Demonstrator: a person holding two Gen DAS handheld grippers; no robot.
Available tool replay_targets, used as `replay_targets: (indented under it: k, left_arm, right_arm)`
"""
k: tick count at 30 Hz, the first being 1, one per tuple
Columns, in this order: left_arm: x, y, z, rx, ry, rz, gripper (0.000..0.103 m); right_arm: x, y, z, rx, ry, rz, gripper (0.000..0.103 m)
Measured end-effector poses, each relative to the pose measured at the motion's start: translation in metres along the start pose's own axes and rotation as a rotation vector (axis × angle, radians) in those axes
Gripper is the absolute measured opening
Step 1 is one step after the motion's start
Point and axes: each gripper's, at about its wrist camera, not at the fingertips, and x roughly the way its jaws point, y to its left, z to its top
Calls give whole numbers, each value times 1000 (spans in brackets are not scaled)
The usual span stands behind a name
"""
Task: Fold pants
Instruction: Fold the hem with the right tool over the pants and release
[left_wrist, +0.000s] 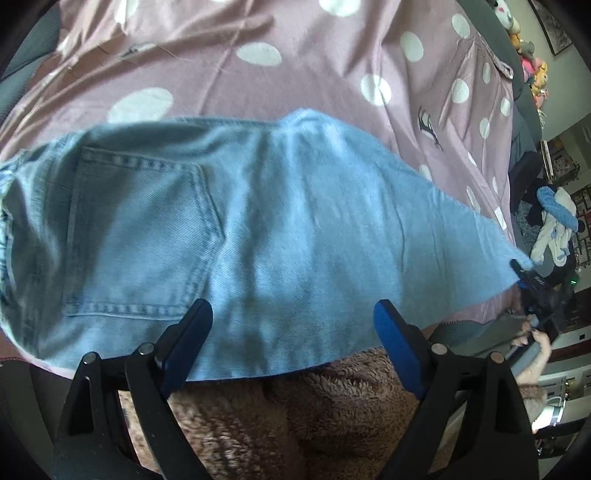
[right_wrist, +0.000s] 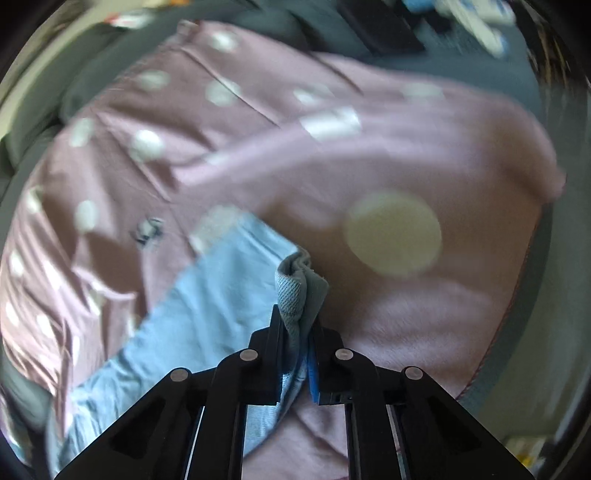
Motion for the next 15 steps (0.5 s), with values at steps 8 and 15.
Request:
replay_targets:
  k: [8, 15]
  left_arm:
    - [-22, 16, 7, -48, -73, 9, 89]
    - [-24, 27, 8, -78, -77, 23, 89]
  right_arm:
    - [-83, 125, -7, -348, -111, 246, 10]
    - [-74, 235, -77, -692, 79, 441, 10]
